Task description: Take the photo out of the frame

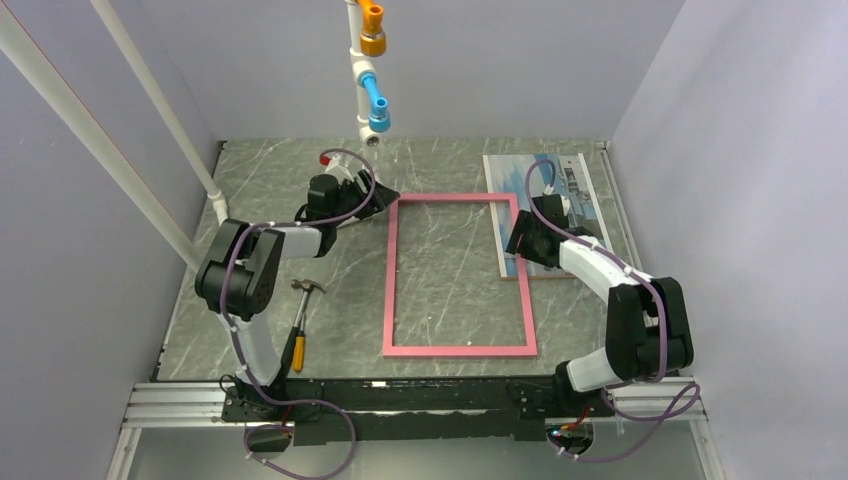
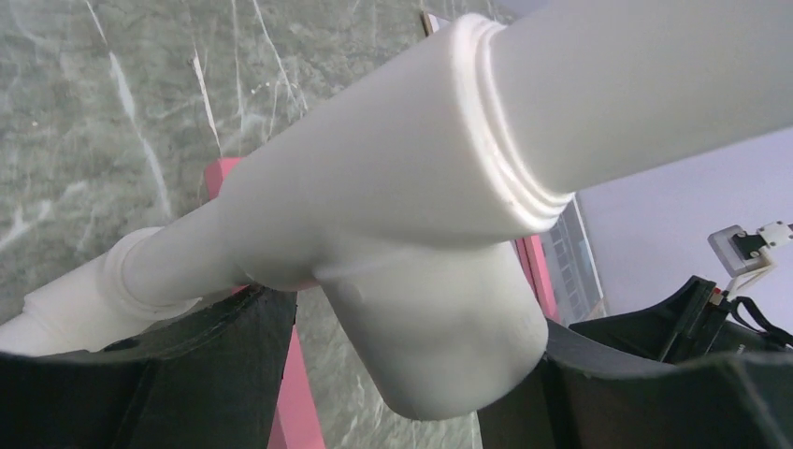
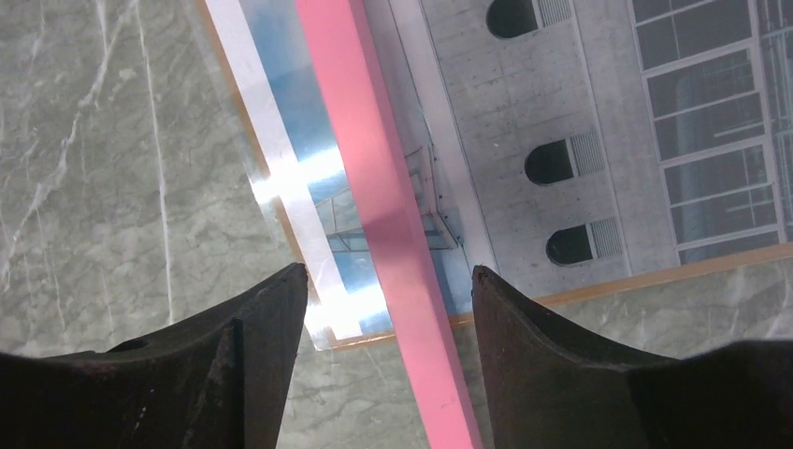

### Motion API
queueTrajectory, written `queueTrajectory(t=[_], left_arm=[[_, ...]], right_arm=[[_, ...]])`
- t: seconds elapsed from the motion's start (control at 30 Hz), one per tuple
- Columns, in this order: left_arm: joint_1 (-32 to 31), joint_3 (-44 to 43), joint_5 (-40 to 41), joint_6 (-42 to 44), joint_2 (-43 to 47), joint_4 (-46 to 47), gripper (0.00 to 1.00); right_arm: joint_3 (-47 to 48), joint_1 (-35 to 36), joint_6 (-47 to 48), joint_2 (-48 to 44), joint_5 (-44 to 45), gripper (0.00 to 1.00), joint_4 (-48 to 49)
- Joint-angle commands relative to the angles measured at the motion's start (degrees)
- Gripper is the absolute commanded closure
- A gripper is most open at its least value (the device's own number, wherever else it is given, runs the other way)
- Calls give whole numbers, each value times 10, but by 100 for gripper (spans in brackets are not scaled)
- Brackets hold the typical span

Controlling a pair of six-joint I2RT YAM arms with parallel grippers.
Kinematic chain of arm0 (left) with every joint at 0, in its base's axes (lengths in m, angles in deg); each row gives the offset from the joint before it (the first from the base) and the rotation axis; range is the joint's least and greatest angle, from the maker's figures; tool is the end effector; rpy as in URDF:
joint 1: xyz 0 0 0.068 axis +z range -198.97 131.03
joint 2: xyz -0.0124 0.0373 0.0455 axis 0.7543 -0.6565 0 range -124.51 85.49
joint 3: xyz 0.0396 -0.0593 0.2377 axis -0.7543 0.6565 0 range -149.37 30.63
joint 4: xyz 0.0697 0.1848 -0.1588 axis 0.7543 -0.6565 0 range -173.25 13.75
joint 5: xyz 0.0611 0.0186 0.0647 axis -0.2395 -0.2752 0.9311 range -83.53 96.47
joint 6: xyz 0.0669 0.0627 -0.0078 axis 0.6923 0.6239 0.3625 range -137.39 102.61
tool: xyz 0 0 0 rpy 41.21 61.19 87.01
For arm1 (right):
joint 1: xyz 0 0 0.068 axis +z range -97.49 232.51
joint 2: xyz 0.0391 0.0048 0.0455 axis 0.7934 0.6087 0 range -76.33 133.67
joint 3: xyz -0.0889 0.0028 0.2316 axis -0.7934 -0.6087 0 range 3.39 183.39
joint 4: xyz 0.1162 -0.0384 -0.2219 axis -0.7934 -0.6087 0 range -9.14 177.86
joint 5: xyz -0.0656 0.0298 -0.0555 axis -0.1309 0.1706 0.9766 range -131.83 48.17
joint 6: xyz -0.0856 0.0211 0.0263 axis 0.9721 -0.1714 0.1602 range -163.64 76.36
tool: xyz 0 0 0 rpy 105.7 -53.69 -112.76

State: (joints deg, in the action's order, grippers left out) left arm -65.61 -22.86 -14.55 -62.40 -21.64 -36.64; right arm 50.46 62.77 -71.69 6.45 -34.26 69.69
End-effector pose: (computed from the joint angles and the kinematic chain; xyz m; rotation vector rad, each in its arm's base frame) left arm 0.3990 -0.1503 0.1499 -0.2007 1.9291 -1.0739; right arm 0.3059 0.0444 0.1348 0.4403 2.4639 0.1114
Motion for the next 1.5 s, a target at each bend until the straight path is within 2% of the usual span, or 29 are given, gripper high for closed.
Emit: queueTrajectory(t=[0.0, 0.27, 0.63, 1.4, 1.47], left_arm=[[5, -34, 37, 12, -15, 17, 32], [14, -55, 50, 24, -36, 8, 31], [33, -106, 69, 60, -68, -16, 31], [73, -247, 60, 96, -164, -65, 30], [73, -241, 51, 89, -156, -59, 30]], right_arm=[[38, -2, 20, 13, 25, 33, 16], [34, -3, 31, 28, 19, 32, 37], [46, -5, 48, 55, 61, 30, 28], [74, -13, 75, 123, 38, 34, 57], [79, -13, 82, 131, 31, 38, 57]])
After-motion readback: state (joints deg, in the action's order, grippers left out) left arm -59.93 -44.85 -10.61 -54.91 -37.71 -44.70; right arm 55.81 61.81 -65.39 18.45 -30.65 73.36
